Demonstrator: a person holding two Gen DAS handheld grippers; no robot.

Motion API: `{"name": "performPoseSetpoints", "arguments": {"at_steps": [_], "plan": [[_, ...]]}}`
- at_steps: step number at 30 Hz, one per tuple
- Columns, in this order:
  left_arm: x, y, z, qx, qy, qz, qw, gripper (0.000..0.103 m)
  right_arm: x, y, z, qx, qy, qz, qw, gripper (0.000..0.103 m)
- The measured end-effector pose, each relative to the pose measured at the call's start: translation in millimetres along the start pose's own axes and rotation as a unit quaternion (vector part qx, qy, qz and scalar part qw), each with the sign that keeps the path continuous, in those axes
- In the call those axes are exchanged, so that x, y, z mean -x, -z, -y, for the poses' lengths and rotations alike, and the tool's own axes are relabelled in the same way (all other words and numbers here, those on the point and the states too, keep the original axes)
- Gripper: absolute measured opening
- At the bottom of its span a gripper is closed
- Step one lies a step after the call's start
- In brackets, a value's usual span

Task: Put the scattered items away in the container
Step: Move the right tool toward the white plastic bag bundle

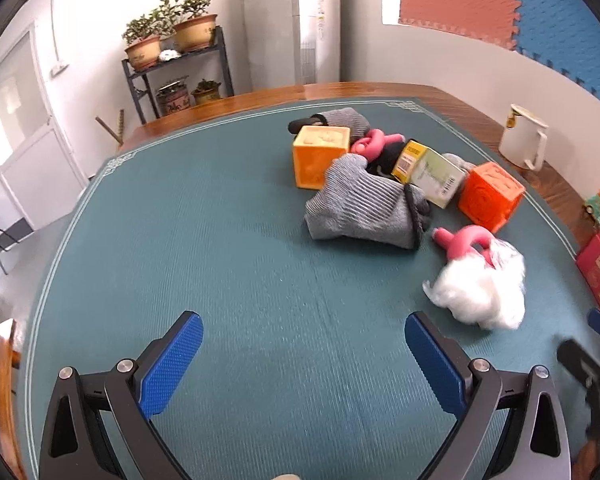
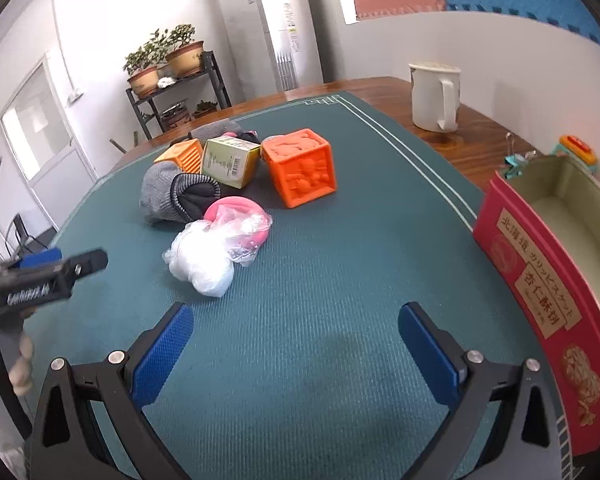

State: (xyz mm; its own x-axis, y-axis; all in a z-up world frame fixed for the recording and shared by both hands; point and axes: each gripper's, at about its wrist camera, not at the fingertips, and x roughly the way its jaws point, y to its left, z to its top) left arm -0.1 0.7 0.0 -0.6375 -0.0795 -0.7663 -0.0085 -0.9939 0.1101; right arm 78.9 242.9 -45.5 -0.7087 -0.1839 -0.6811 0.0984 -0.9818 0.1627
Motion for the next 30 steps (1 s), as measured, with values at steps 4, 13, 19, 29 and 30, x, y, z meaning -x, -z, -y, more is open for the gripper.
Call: {"name": "performPoseSetpoints", "arguments": {"at_steps": [4, 13, 19, 29, 30], "plan": [[-1.4, -2.8, 16.1, -0.006, 0.02, 0.003, 0.9998, 0.102, 2.7, -10.0, 6.8, -0.022, -0.019, -0.001, 1.0, 0.103], [-3.2, 10.9, -31.9, 0.022, 0.059, 0.051, 0.9967, 0.102, 7.4, -53.5, -18.0, -0.002, -0.027, 0.032, 0.999, 0.103], [3.1, 51.1, -107.3, 0.028, 0.101, 0.065, 0.9924, 0.102, -1.2, -75.9, -43.5, 0.007, -0.034, 0.064, 0.997, 0.103], [4.0, 61.0, -118.9, 0.011, 0.086, 0.039, 0.9955, 0.102, -22.8, -55.9, -18.9, -0.031, -0.008, 0.003, 0.999, 0.103], [5.2, 66.1, -120.7, 0.01, 0.084, 0.037, 0.9957, 0.102, -18.2, -54.6, -15.0, -0.026, -0.003, -0.002, 1.0, 0.103]]}}
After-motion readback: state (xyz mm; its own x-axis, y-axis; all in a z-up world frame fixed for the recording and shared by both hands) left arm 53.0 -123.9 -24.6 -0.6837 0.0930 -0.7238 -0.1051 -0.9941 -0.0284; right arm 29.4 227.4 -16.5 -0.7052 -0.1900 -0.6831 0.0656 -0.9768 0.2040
